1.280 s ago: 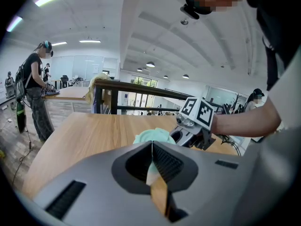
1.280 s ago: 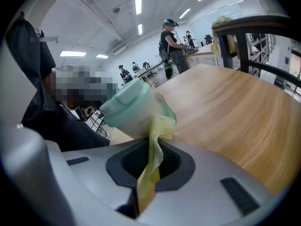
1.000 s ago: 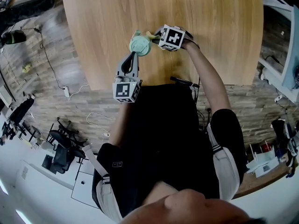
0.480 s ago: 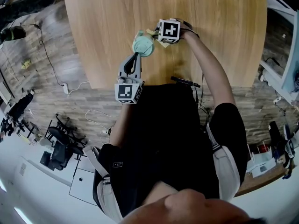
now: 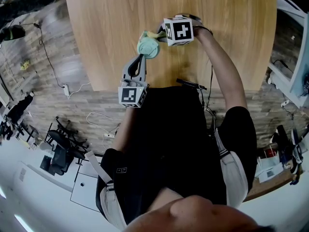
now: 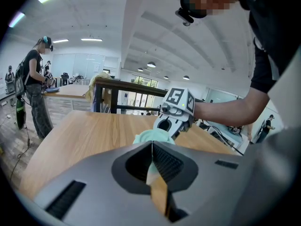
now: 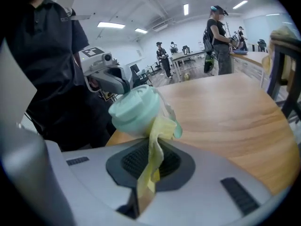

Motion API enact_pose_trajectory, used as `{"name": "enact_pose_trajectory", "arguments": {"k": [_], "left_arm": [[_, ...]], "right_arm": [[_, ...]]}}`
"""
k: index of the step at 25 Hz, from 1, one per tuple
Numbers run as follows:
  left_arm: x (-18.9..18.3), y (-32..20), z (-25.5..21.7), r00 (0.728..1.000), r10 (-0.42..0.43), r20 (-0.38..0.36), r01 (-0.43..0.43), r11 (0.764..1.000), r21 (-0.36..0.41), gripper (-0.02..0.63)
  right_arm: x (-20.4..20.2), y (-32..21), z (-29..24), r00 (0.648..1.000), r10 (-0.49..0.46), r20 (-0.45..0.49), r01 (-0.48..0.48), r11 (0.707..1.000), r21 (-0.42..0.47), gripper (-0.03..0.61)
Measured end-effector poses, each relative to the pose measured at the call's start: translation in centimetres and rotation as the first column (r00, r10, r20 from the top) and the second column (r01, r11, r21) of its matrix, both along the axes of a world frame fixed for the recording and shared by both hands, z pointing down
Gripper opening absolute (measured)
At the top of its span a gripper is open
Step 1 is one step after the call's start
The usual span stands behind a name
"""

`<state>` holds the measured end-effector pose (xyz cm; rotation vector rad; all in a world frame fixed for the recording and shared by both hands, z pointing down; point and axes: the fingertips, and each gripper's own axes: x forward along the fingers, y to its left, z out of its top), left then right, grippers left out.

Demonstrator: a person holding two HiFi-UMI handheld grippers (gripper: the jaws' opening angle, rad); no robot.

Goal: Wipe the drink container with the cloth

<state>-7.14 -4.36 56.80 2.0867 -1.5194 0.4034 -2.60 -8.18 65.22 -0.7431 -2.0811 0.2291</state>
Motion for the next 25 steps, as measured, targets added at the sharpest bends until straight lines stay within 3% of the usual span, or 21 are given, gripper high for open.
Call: {"name": "enact_pose_trajectory", "arguments": {"k": [6, 16, 21, 23, 25], "left_arm": [[0.1, -0.3, -0.1, 1.0, 0.011, 0.011, -0.011, 1.0, 0.015, 0.025], [0.1, -0.1, 0.2, 0.999, 0.054, 0.006, -0.054, 0.999, -0.002, 0.025], [0.0, -0.1, 0.6, 0.997, 0.076, -0.003, -0.076, 0.997, -0.034, 0.025], [0.1, -0.4, 0.2, 0.994, 0.114, 0.006, -0.113, 0.993, -0.026, 0.025], [0.1, -0.3, 0.3, 0.989, 0.149, 0.001, -0.149, 0.988, -0.037, 0.025]], "right_arm": [[-0.6, -0.1, -1.0, 0.996, -0.086, 0.007, 0.086, 0.996, 0.017, 0.043], [0.0, 1.4, 5.2, 0.994, -0.088, -0.069, 0.09, 0.995, 0.038, 0.042], [0.0, 1.3, 7.9, 0.99, 0.103, -0.093, -0.098, 0.993, 0.063, 0.043], [0.1, 1.2, 8.3, 0.969, 0.226, -0.099, -0.221, 0.973, 0.059, 0.043], [0.4, 1.3, 8.5, 0.93, 0.354, -0.103, -0.351, 0.935, 0.043, 0.042]]}}
